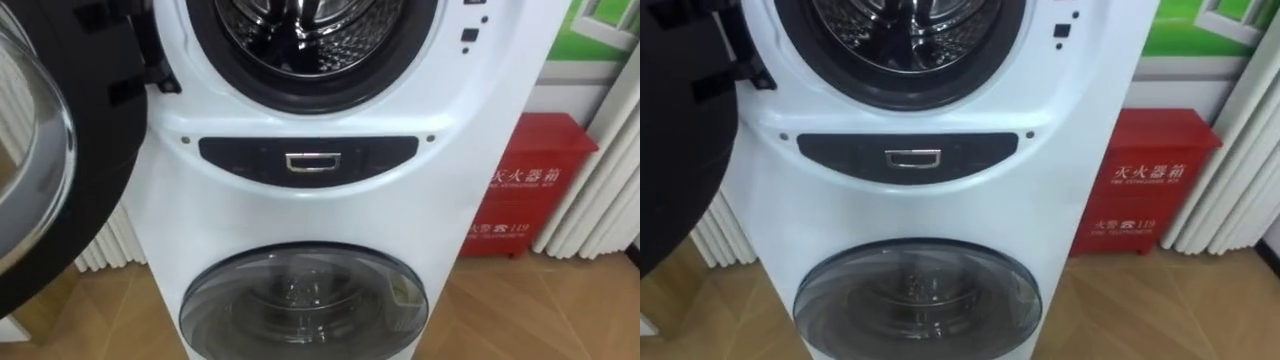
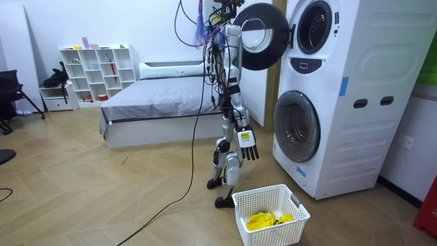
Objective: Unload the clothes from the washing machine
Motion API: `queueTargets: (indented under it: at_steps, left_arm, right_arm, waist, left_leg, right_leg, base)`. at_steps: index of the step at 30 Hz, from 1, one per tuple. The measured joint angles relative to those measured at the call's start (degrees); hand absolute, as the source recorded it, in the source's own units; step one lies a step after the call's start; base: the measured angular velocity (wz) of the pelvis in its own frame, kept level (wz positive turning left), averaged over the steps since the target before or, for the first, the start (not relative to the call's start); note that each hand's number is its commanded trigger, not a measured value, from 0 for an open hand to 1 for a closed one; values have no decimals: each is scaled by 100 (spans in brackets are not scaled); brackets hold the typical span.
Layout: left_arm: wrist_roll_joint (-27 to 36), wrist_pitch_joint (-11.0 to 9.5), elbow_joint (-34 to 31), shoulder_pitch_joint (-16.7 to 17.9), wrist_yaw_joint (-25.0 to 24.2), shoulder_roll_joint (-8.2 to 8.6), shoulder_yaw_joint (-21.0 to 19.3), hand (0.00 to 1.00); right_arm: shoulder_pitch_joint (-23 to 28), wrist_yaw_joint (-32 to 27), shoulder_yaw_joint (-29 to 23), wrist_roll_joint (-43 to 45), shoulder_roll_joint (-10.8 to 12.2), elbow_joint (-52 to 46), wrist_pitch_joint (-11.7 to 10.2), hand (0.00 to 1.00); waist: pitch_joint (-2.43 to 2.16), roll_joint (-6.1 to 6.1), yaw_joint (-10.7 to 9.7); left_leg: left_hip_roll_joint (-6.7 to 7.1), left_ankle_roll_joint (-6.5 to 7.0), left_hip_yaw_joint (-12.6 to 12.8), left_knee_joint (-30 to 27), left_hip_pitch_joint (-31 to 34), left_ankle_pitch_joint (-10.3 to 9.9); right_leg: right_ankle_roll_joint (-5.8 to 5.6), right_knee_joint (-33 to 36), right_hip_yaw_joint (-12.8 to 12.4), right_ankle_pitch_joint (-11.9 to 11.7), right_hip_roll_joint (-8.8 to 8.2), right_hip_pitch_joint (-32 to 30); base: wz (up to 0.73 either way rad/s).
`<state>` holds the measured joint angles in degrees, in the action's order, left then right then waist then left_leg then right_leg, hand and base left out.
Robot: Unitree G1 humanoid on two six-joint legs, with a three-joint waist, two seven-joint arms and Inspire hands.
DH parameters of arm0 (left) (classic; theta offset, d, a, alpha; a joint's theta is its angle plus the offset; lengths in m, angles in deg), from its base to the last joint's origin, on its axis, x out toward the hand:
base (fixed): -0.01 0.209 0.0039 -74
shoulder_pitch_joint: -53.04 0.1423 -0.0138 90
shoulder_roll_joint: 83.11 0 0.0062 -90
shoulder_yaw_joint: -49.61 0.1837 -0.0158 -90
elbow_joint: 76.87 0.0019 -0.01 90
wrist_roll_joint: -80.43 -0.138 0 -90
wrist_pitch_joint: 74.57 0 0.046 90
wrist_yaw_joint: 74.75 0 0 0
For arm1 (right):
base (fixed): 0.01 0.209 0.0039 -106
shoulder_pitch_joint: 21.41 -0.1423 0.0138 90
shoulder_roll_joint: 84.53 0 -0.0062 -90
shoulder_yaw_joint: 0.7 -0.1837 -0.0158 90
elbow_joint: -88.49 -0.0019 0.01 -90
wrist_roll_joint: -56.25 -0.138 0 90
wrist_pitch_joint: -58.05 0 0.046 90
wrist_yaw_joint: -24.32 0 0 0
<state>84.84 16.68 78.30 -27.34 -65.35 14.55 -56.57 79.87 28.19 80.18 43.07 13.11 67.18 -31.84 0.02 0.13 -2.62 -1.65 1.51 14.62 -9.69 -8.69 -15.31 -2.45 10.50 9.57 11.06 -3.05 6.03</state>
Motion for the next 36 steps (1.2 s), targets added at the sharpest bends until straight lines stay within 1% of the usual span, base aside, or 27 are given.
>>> queueTargets:
  at_steps: [2,3,6,7,8,9,10,11,12,13,14,16,17,18,19,22,24,25,26,27,28,29,30,31,33,34,36]
  left_arm:
    - [76,6,-102,-23,123,-48,-199,0]
    - [217,16,-327,-2,198,-83,-360,0]
    - [311,-36,-829,-42,387,-276,-743,0]
    - [400,-35,-1020,-48,456,-386,-869,0]
    - [426,-34,-1141,-55,506,-452,-912,0]
    - [524,-35,-1332,-134,604,-590,-1005,0]
    - [615,-73,-1368,-303,705,-762,-1087,0]
    - [632,-80,-1388,-368,754,-840,-1111,0]
    - [633,-100,-1528,-417,811,-940,-1201,0]
    - [647,-106,-1705,-434,860,-1037,-1259,0]
    - [710,-107,-1827,-434,866,-1077,-1314,0]
    - [888,-127,-2178,-509,925,-1297,-1503,0]
    - [923,-131,-2214,-516,952,-1371,-1536,0]
    - [958,-141,-2237,-515,1031,-1510,-1594,0]
    - [962,-143,-2239,-520,1059,-1605,-1667,0]
    - [954,-143,-2253,-643,1076,-1747,-1757,0]
    - [958,-138,-2501,-667,1056,-1831,-1757,0]
    - [979,-117,-2591,-675,1008,-1938,-1757,0]
    - [1010,-87,-2664,-693,1004,-1996,-1758,0]
    - [1025,-30,-2901,-736,1003,-2118,-1758,0]
    - [985,-26,-3138,-776,991,-2274,-1758,0]
    - [955,-30,-3205,-811,983,-2369,-1758,0]
    - [919,-30,-3229,-953,962,-2599,-1758,0]
    - [875,-30,-3249,-1113,958,-2815,-1758,0]
    - [835,7,-3213,-1307,935,-3061,-1831,0]
    - [848,48,-3258,-1328,912,-3123,-1883,0]
    - [834,107,-3338,-1447,919,-3148,-1923,0]
  right_arm:
    - [2,2,-139,-2,-30,-1,0,0]
    - [-1,5,-242,-3,-68,-13,0,0]
    - [-15,8,-612,158,-154,-8,-5,0]
    - [-58,17,-696,229,-193,-12,-5,0]
    - [-77,25,-704,238,-213,-27,-5,0]
    - [-106,59,-704,255,-256,-48,-5,0]
    - [-108,59,-705,265,-309,-52,-5,0]
    - [-101,59,-706,274,-337,-60,-4,0]
    - [-98,56,-726,272,-386,-130,-4,0]
    - [-79,53,-791,273,-424,-187,-6,0]
    - [-60,54,-805,271,-439,-191,-10,0]
    - [-43,54,-946,311,-451,-203,-13,0]
    - [-40,50,-995,324,-452,-204,-13,0]
    - [-57,47,-1051,376,-464,-224,-13,0]
    - [-60,46,-1058,486,-482,-256,-19,0]
    - [-19,51,-1058,602,-481,-268,-35,0]
    - [18,30,-1059,602,-490,-246,-48,0]
    - [18,-10,-1069,599,-492,-228,-56,0]
    - [31,-9,-1080,600,-493,-222,-59,0]
    - [87,-7,-1094,652,-499,-224,-66,0]
    - [131,-1,-1174,739,-499,-224,-80,0]
    - [141,1,-1241,801,-499,-223,-97,0]
    - [170,2,-1327,873,-506,-236,-160,0]
    - [192,6,-1392,917,-507,-243,-205,0]
    - [246,26,-1459,924,-506,-264,-205,0]
    - [333,55,-1467,937,-510,-266,-204,0]
    - [450,50,-1472,1040,-515,-265,-201,0]
  waist:
    - [-4,-59,26]
    - [0,-95,31]
    - [-2,-202,165]
    - [-3,-244,173]
    - [-4,-260,177]
    - [-4,-289,215]
    - [-6,-321,330]
    - [-11,-335,369]
    - [-22,-385,421]
    - [-10,-427,427]
    - [-13,-432,433]
    - [-21,-477,470]
    - [-18,-487,476]
    - [-20,-516,499]
    - [-28,-546,507]
    - [-31,-579,597]
    - [-34,-611,641]
    - [-36,-610,638]
    - [-38,-606,636]
    - [-37,-619,642]
    - [-48,-613,659]
    - [-50,-611,659]
    - [-48,-613,658]
    - [-47,-614,657]
    - [-38,-618,628]
    - [-37,-612,625]
    - [-36,-611,638]
  left_leg:
    - [6,-2,-103,-7,-9,3]
    - [15,-2,-157,-9,-38,5]
    - [42,-1,-257,-7,-49,5]
    - [51,0,-338,-6,-39,5]
    - [51,0,-353,-7,-30,5]
    - [49,-1,-369,-13,-7,6]
    - [49,-5,-381,-14,15,8]
    - [49,-8,-384,-13,16,11]
    - [49,-11,-396,-11,28,13]
    - [54,-12,-449,-8,21,13]
    - [55,-12,-475,-5,9,14]
    - [53,-18,-604,-10,7,18]
    - [51,-19,-614,-9,12,18]
    - [49,-20,-626,-9,19,19]
    - [49,-20,-654,-10,19,19]
    - [50,-20,-707,-8,16,19]
    - [51,-20,-755,-6,35,19]
    - [52,-20,-796,-4,37,19]
    - [52,-20,-848,-4,37,19]
    - [50,-21,-893,-3,28,20]
    - [50,-25,-923,3,1,22]
    - [47,-28,-947,4,-10,25]
    - [48,-33,-1045,11,-18,29]
    - [50,-33,-1058,18,-6,29]
    - [52,-33,-1056,27,-4,29]
    - [55,-33,-1059,27,0,29]
    - [55,-33,-1062,26,4,29]
  right_leg:
    - [0,-7,28,0,-6,52]
    - [0,-20,39,0,-13,100]
    - [0,-118,76,0,-24,182]
    - [0,-132,82,0,-26,191]
    - [0,-140,95,0,-25,193]
    - [0,-157,99,0,-20,187]
    - [0,-178,133,0,-19,186]
    - [0,-180,161,1,-19,187]
    - [0,-180,187,0,-18,225]
    - [0,-193,236,0,-18,275]
    - [0,-194,245,1,-18,292]
    - [0,-200,303,1,-17,283]
    - [0,-200,302,1,-14,278]
    - [0,-195,310,1,-12,271]
    - [0,-185,318,2,-11,267]
    - [0,-189,326,2,-5,269]
    - [1,-193,323,1,-2,271]
    - [1,-196,321,1,3,276]
    - [1,-198,319,1,6,283]
    - [1,-195,296,1,13,300]
    - [1,-181,276,1,20,316]
    - [1,-176,275,1,21,323]
    - [1,-177,314,1,19,327]
    - [1,-190,319,1,19,315]
    - [1,-191,315,1,20,307]
    - [1,-188,317,1,17,308]
    - [3,-167,317,0,15,311]
  base:
    - [21]
    - [21]
    - [10]
    - [6]
    - [12]
    - [7]
    - [4]
    - [0]
    - [10]
    - [15]
    - [26]
    - [24]
    - [10]
    - [0]
    - [0]
    - [1]
    - [11]
    - [10]
    - [12]
    - [10]
    - [7]
    - [0]
    - [-6]
    - [-6]
    - [-2]
    - [7]
    - [14]
